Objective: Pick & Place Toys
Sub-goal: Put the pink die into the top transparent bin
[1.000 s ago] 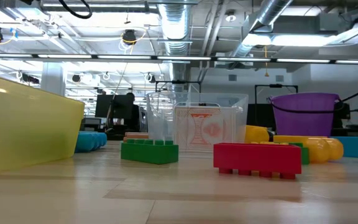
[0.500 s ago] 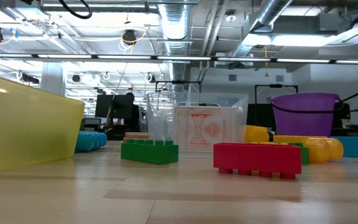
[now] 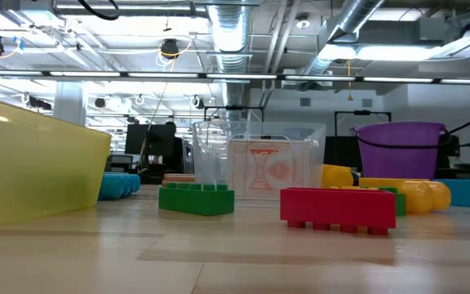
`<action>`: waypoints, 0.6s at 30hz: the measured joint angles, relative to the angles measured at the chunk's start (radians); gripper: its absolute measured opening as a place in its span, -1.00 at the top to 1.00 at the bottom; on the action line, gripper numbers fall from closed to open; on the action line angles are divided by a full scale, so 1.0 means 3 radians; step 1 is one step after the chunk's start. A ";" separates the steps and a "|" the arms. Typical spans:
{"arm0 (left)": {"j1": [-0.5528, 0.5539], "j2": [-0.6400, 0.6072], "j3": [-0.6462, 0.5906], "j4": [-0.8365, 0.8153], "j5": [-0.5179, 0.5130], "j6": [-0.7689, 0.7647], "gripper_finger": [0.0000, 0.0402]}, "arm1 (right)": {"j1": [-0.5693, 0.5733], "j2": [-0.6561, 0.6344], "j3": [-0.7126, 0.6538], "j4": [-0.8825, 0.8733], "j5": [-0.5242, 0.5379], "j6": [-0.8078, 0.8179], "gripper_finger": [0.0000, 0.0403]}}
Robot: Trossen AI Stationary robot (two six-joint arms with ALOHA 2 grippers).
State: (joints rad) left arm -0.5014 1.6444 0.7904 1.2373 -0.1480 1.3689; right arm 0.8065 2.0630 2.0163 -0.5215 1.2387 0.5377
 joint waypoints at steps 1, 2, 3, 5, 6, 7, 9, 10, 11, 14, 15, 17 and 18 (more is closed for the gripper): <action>-0.0001 0.0000 -0.0003 -0.0003 0.0004 0.0000 -0.76 | 0.0028 -0.0004 0.0000 -0.0011 0.0001 0.0000 -0.98; -0.0002 0.0000 -0.0004 -0.0007 0.0006 0.0000 -0.76 | 0.0059 -0.0009 0.0000 -0.0028 0.0005 0.0000 -0.98; -0.0002 0.0000 -0.0005 -0.0014 0.0007 0.0000 -0.76 | 0.0090 -0.0012 0.0000 -0.0055 0.0016 0.0000 -0.98; -0.0002 0.0000 -0.0010 -0.0023 0.0006 0.0000 -0.76 | 0.0147 -0.0022 0.0000 -0.0077 0.0027 0.0001 -0.98; -0.0002 0.0000 -0.0011 -0.0027 -0.0022 -0.0001 -0.77 | 0.0186 -0.0041 0.0000 -0.0095 0.0023 0.0000 -0.98; 0.0001 0.0000 -0.0015 -0.0028 -0.0130 -0.0001 -0.78 | 0.0225 -0.0067 0.0002 -0.0068 -0.0036 -0.0001 -0.98; 0.0027 0.0003 -0.0017 -0.0031 -0.0276 0.0000 -0.78 | 0.0334 -0.0113 0.0011 -0.0082 -0.0050 -0.0011 -0.98; 0.0031 0.0003 -0.0017 -0.0029 -0.0337 0.0005 -0.78 | 0.0389 -0.0129 0.0011 -0.0123 -0.0046 -0.0022 -0.98; 0.0028 0.0003 -0.0017 -0.0024 -0.0378 0.0011 -0.77 | 0.0443 -0.0140 0.0011 -0.0163 -0.0034 -0.0027 -0.98; 0.0024 0.0003 -0.0017 -0.0025 -0.0441 0.0014 -0.76 | 0.0577 -0.0164 0.0008 -0.0221 0.0163 -0.0034 -0.98; 0.0029 0.0003 -0.0017 -0.0018 -0.0493 0.0012 -0.76 | 0.0624 -0.0169 0.0008 -0.0233 0.0280 -0.0034 -0.98; 0.0049 0.0003 -0.0017 -0.0017 -0.0633 -0.0003 -0.76 | 0.0730 -0.0172 0.0008 -0.0258 0.0510 -0.0050 -0.98; 0.0063 0.0003 -0.0017 -0.0016 -0.0691 -0.0032 -0.76 | 0.0788 -0.0172 0.0008 -0.0274 0.0577 -0.0057 -0.98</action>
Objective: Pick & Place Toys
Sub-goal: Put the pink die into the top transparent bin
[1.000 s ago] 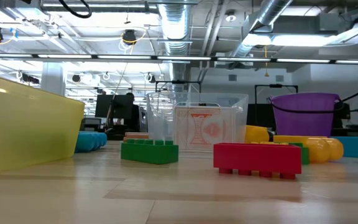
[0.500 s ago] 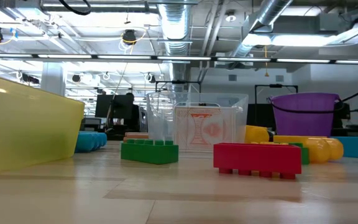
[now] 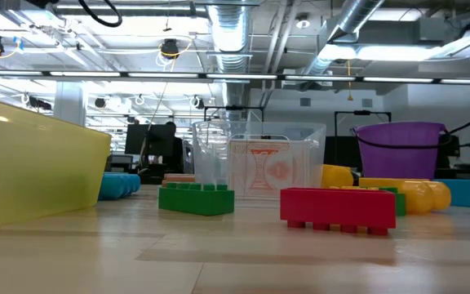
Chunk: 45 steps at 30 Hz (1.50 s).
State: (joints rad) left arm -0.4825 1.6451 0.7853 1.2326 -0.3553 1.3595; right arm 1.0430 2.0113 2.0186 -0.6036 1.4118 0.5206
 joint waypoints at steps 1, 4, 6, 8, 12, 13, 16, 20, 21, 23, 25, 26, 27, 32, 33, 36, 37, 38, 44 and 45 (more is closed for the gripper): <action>0.0014 -0.0002 0.0000 0.0002 -0.0057 -0.0021 -0.76 | 0.0051 0.0000 0.0000 -0.0018 0.0041 -0.0001 -0.98; 0.0063 -0.0058 -0.0011 -0.0052 -0.0102 -0.0094 -0.77 | 0.0195 0.0000 0.0000 -0.0039 0.0153 -0.0001 -0.99; 0.0095 -0.0100 -0.0035 -0.0083 -0.0102 -0.0173 -0.76 | 0.0258 0.0000 0.0000 -0.0040 0.0322 0.0000 -0.99; 0.0131 -0.0139 -0.0063 -0.0101 -0.0101 -0.0243 -0.76 | 0.0296 0.0000 0.0000 -0.0040 0.0468 0.0001 -0.99; 0.0177 -0.0271 -0.0116 -0.0155 -0.0189 -0.0498 -0.76 | 0.0346 0.0001 0.0000 -0.0059 0.0526 0.0001 -0.99; 0.0191 -0.0315 -0.0118 -0.0197 -0.0286 -0.0588 -0.77 | 0.0348 0.0001 0.0000 -0.0056 0.0526 0.0004 -0.99; 0.0246 -0.0474 -0.0118 -0.0447 -0.0654 -0.0813 -0.77 | 0.0346 0.0003 0.0000 -0.0056 0.0527 0.0006 -0.99; 0.0367 -0.0786 -0.0118 -0.1054 -0.1024 -0.1242 -0.76 | 0.0338 0.0003 0.0000 -0.0056 0.0531 0.0008 -0.99; 0.0406 -0.0879 -0.0118 -0.1257 -0.1066 -0.1410 -0.76 | 0.0335 0.0003 0.0000 -0.0056 0.0531 0.0008 -0.99; 0.0514 -0.1078 -0.0118 -0.1670 -0.1085 -0.1793 -0.76 | 0.0338 0.0005 0.0000 -0.0056 0.0531 0.0008 -0.99; 0.0635 -0.1283 -0.0118 -0.2112 -0.1086 -0.2182 -0.76 | 0.0338 0.0005 0.0000 -0.0056 0.0531 0.0008 -0.99; 0.0699 -0.1382 -0.0118 -0.2349 -0.1085 -0.2363 -0.76 | 0.0338 0.0005 0.0000 -0.0056 0.0531 0.0008 -0.99; 0.0767 -0.1463 -0.0118 -0.2560 -0.1082 -0.2542 -0.77 | 0.0338 0.0005 0.0000 -0.0056 0.0531 0.0008 -0.99; 0.1125 -0.1746 -0.0118 -0.3473 -0.0796 -0.3240 -0.76 | 0.0338 0.0005 0.0000 -0.0056 0.0531 0.0008 -0.99; 0.1202 -0.1762 -0.0118 -0.3595 -0.0709 -0.3370 -0.76 | 0.0338 0.0005 0.0000 -0.0056 0.0531 0.0008 -0.99; 0.1468 -0.1735 -0.0118 -0.3757 -0.0464 -0.3581 -0.76 | 0.0338 0.0002 0.0000 -0.0056 0.0531 -0.0015 -0.99; 0.1582 -0.1709 -0.0118 -0.3760 -0.0387 -0.3608 -0.77 | 0.0338 -0.0004 0.0000 -0.0060 0.0531 -0.0015 -0.99; 0.1693 -0.1678 -0.0118 -0.3746 -0.0327 -0.3615 -0.78 | 0.0338 -0.0017 0.0000 -0.0065 0.0530 -0.0017 -0.99; 0.2462 -0.1436 0.0090 -0.3648 0.0414 -0.3577 -0.76 | 0.0338 -0.0099 0.0000 -0.0122 0.0531 -0.0193 -0.99; 0.2585 -0.1376 0.0147 -0.3651 0.0533 -0.3577 -0.76 | 0.0338 -0.0114 0.0000 -0.0164 0.0531 -0.0192 -0.99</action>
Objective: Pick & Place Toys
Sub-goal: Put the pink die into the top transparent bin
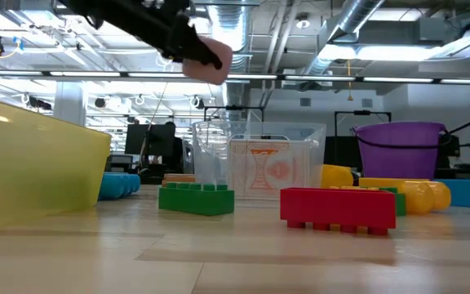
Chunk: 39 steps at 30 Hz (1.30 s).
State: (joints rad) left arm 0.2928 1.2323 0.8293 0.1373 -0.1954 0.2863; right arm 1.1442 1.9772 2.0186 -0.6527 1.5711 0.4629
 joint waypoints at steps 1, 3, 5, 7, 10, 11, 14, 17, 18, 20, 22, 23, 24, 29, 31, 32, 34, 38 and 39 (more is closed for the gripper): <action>0.0109 0.0075 0.0061 -0.0001 0.0096 -0.0001 -0.76 | 0.0000 -0.0007 0.0000 -0.0048 0.0000 -0.0001 -0.99; 0.0303 0.0240 0.0200 -0.0070 0.0269 -0.0001 -0.77 | 0.0000 -0.0012 0.0000 -0.0104 0.0001 0.0000 -0.99; 0.0439 0.0439 0.0390 -0.0257 0.0400 -0.0001 -0.78 | 0.0000 -0.0012 0.0000 -0.0173 0.0000 -0.0001 -0.99; 0.0523 0.0676 0.0617 -0.0570 0.0506 0.0078 -0.78 | 0.0000 -0.0012 0.0000 -0.0192 0.0000 -0.0002 -0.99; 0.0556 0.1032 0.0943 -0.0936 0.0512 0.0310 -0.77 | 0.0006 -0.0052 -0.0001 -0.0261 -0.0001 -0.0009 -0.99; 0.0556 0.1133 0.1045 -0.1019 0.0512 0.0357 -0.77 | 0.0001 -0.0065 0.0000 -0.0283 0.0000 -0.0009 -0.99; 0.0556 0.1404 0.1390 -0.1284 0.0501 0.0506 -0.79 | -0.0003 -0.0066 0.0000 -0.0370 0.0000 -0.0009 -0.99; 0.0572 0.1638 0.1760 -0.1642 0.0378 0.0614 -0.79 | -0.0003 -0.0063 -0.0001 -0.0394 0.0000 -0.0008 -0.99; 0.0587 0.1697 0.1885 -0.1772 0.0358 0.0619 -0.78 | -0.0003 -0.0063 0.0000 -0.0397 0.0000 -0.0008 -0.99; 0.0622 0.1818 0.2156 -0.1992 0.0353 0.0622 -0.78 | 0.0004 -0.0063 -0.0001 -0.0423 0.0000 -0.0006 -0.99; 0.0655 0.1919 0.2396 -0.2230 0.0315 0.0626 -0.78 | 0.0023 -0.0069 -0.0001 -0.0431 0.0000 0.0001 -0.99; 0.0665 0.1962 0.2490 -0.2322 0.0300 0.0629 -0.79 | 0.0023 -0.0077 -0.0001 -0.0430 -0.0001 0.0005 -0.99; 0.0676 0.2010 0.2572 -0.2398 0.0297 0.0641 -0.79 | 0.0022 -0.0080 -0.0001 -0.0430 0.0001 0.0019 -0.99; 0.0742 0.2180 0.2797 -0.2736 0.0316 0.0702 -0.79 | 0.0021 -0.0081 -0.0001 -0.0430 0.0000 0.0111 -0.99; 0.0780 0.2223 0.2802 -0.2790 0.0337 0.0712 -0.79 | 0.0019 -0.0081 -0.0001 -0.0431 0.0000 0.0144 -0.99; 0.0806 0.2246 0.2802 -0.2824 0.0379 0.0715 -0.79 | 0.0020 -0.0081 -0.0001 -0.0432 -0.0001 0.0157 -0.99; 0.0864 0.2283 0.2802 -0.2870 0.0470 0.0717 -0.79 | 0.0022 -0.0081 0.0000 -0.0457 -0.0001 0.0225 -0.99; 0.0922 0.2399 0.2802 -0.2897 0.0505 0.0767 -0.79 | 0.0022 -0.0081 -0.0001 -0.0527 -0.0001 0.0395 -0.99; 0.0920 0.2426 0.2801 -0.2909 0.0499 0.0775 -0.79 | 0.0020 -0.0081 -0.0001 -0.0526 -0.0001 0.0414 -0.99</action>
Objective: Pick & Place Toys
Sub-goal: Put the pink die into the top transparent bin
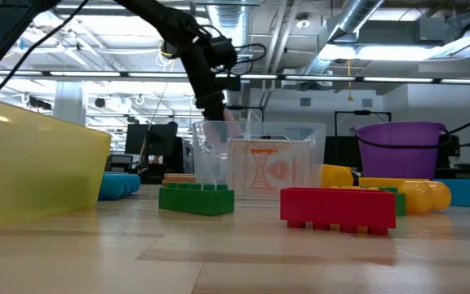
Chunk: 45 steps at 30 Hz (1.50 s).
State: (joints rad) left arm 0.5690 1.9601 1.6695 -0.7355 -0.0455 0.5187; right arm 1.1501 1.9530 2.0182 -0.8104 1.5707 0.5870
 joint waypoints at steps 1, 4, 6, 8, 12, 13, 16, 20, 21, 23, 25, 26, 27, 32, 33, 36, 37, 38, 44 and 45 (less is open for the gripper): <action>0.0000 0.0025 -0.0001 0.0013 0.0006 0.0006 -0.79 | -0.0001 0.0000 0.0001 0.0004 0.0000 0.0010 -0.99; -0.0006 0.0106 -0.0001 0.0018 0.0003 0.0067 -0.79 | -0.0002 0.0000 0.0000 -0.0006 0.0000 0.0053 -0.99; -0.0006 0.0173 -0.0001 0.0018 -0.0004 0.0079 -0.79 | -0.0001 0.0000 0.0001 -0.0006 0.0000 0.0059 -0.99; -0.0006 0.0234 -0.0001 0.0002 -0.0022 0.0079 -0.79 | -0.0002 0.0000 0.0000 -0.0018 0.0000 0.0090 -0.99; -0.0017 0.0353 -0.0001 -0.0005 -0.0119 0.0079 -0.79 | -0.0002 0.0000 0.0000 -0.0165 0.0000 0.0238 -0.99; -0.0021 0.0378 -0.0001 -0.0008 -0.0160 0.0080 -0.79 | -0.0002 0.0000 0.0000 -0.0200 -0.0001 0.0273 -0.99; -0.0022 0.0406 -0.0002 -0.0029 -0.0203 0.0079 -0.79 | -0.0002 0.0000 0.0000 -0.0265 0.0000 0.0316 -0.99; -0.0028 0.0420 -0.0005 -0.0040 -0.0206 0.0063 -0.81 | -0.0002 0.0001 0.0000 -0.0272 0.0000 0.0315 -0.99; -0.0028 0.0419 -0.0004 -0.0020 -0.0206 0.0062 -0.81 | -0.0002 0.0001 0.0000 -0.0281 0.0000 0.0315 -0.99; -0.0029 0.0419 -0.0004 -0.0025 -0.0206 0.0019 -0.80 | -0.0001 0.0001 0.0000 -0.0290 0.0000 0.0315 -0.99; -0.0029 0.0419 -0.0004 -0.0032 -0.0206 -0.0008 -0.81 | -0.0001 0.0001 0.0000 -0.0291 0.0000 0.0315 -0.99; -0.0029 0.0419 -0.0004 -0.0039 -0.0206 -0.0009 -0.82 | 0.0001 0.0001 0.0000 -0.0291 0.0000 0.0315 -0.99; -0.0029 0.0419 -0.0004 -0.0059 -0.0206 -0.0009 -0.83 | 0.0002 0.0001 0.0000 -0.0291 0.0000 0.0315 -0.99; -0.0041 0.0418 -0.0004 -0.0137 -0.0237 -0.0006 -0.88 | 0.0003 0.0001 0.0000 -0.0291 0.0000 0.0314 -0.99; -0.0041 0.0418 -0.0004 -0.0149 -0.0268 -0.0004 -0.88 | 0.0003 0.0001 0.0000 -0.0291 0.0000 0.0314 -0.99; -0.0042 0.0416 -0.0004 -0.0163 -0.0363 -0.0001 -0.90 | 0.0003 0.0001 0.0000 -0.0290 0.0000 0.0315 -0.99; -0.0041 0.0416 -0.0004 -0.0173 -0.0368 0.0005 -0.90 | 0.0003 0.0001 0.0000 -0.0290 0.0000 0.0314 -0.99; -0.0041 0.0414 -0.0004 -0.0180 -0.0371 0.0016 -0.91 | 0.0003 0.0001 0.0000 -0.0290 0.0000 0.0315 -0.99; -0.0041 0.0351 -0.0004 -0.0167 -0.0372 0.0030 -0.98 | 0.0003 0.0002 0.0001 -0.0284 0.0000 0.0315 -0.99; -0.0041 0.0331 -0.0002 -0.0155 -0.0371 0.0039 -0.98 | 0.0003 0.0002 0.0000 -0.0279 0.0000 0.0315 -0.99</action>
State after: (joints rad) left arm 0.5568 2.0593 1.6688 -0.7821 -0.1568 0.5304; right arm 1.1511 1.9535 2.0182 -0.8942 1.5707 0.6815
